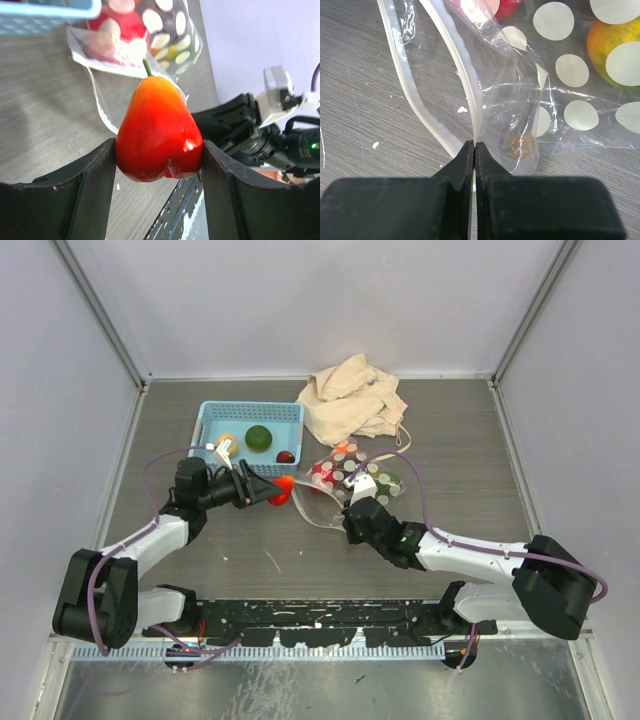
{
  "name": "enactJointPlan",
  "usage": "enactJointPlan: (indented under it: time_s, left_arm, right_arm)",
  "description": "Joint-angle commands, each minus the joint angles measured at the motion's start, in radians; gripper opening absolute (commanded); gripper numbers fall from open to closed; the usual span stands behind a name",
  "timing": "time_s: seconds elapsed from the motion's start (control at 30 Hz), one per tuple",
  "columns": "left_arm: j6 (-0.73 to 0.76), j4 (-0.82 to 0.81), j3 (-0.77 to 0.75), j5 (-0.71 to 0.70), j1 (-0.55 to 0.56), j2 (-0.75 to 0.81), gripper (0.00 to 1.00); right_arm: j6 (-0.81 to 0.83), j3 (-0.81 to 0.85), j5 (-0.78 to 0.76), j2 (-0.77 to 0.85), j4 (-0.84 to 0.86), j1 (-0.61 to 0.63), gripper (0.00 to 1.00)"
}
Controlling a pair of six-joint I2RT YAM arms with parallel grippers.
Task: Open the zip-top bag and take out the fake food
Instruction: Place the fake fruit in the bin.
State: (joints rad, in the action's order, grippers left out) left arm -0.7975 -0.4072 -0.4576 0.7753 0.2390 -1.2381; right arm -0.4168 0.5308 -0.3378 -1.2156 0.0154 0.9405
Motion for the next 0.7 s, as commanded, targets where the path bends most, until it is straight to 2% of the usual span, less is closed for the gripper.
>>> enactJointPlan:
  time_s: [0.0,0.2,0.43,0.67]
  left_arm:
    - [0.029,0.105,-0.082,0.003,-0.079,0.053,0.29]
    - [0.150,0.337,-0.183,-0.145,-0.106,0.111,0.30]
    - [0.204,0.439,-0.260,-0.310,-0.106,0.134,0.29]
    - [0.240,0.531,-0.355,-0.399,-0.106,0.104,0.27]
  right_arm:
    - [0.006,-0.001,0.003,0.031,0.061,-0.005,0.01]
    - [0.007,-0.009,0.010,0.033,0.073,-0.005,0.01]
    - [0.007,-0.013,0.015,0.040,0.082,-0.005,0.01]
    - [0.009,-0.015,0.015,0.042,0.084,-0.005,0.01]
